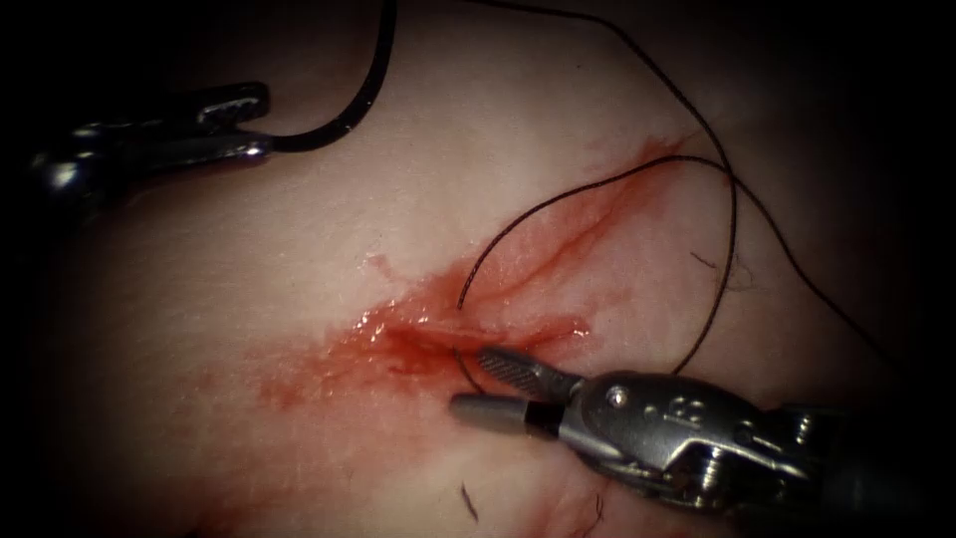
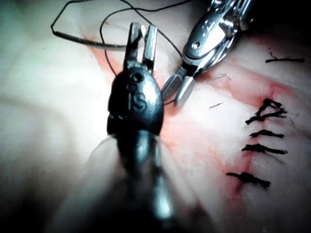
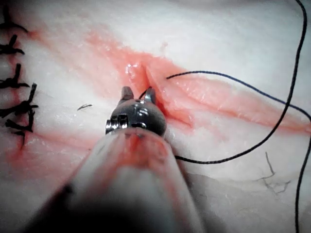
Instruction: Wound Closure
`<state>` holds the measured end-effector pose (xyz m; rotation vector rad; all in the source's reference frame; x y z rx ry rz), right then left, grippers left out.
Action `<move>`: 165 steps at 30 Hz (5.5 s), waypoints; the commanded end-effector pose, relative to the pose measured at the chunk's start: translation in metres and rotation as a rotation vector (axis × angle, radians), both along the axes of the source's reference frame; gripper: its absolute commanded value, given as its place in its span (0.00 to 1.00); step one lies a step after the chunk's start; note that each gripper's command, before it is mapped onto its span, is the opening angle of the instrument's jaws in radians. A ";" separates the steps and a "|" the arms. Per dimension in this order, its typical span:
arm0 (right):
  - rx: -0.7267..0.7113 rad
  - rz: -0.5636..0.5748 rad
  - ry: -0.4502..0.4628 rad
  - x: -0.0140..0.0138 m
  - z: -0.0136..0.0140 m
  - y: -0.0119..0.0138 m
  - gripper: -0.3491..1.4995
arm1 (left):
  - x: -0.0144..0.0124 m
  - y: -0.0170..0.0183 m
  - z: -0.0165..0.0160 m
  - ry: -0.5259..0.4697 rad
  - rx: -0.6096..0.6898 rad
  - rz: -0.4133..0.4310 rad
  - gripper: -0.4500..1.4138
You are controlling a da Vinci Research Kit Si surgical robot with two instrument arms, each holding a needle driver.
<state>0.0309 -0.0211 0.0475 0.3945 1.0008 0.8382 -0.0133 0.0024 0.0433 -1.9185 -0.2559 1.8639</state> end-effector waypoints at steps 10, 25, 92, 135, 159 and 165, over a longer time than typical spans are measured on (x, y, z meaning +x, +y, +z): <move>0.033 0.015 -0.032 0.0010 0.0000 0.0003 0.25 | -0.0006 0.0000 0.0005 -0.002 -0.001 0.002 0.00; 0.032 0.051 -0.084 0.0015 0.0005 -0.0001 0.65 | -0.0006 0.0000 0.0005 -0.001 -0.001 0.001 0.00; -0.133 0.348 -0.599 -0.0245 0.0012 0.0130 0.69 | -0.0009 -0.0003 0.0007 0.003 -0.010 0.002 0.00; -0.410 -0.343 -0.162 0.0000 0.0022 0.0002 0.32 | -0.0014 -0.0005 0.0009 -0.003 -0.003 0.009 0.00; -0.406 -0.255 -0.305 -0.0093 0.0006 0.0045 0.00 | -0.0014 -0.0006 0.0009 -0.003 -0.003 0.008 0.00; -0.387 -0.247 -0.383 -0.0142 0.0025 0.0067 0.00 | -0.0014 -0.0006 0.0009 -0.003 -0.003 0.008 0.00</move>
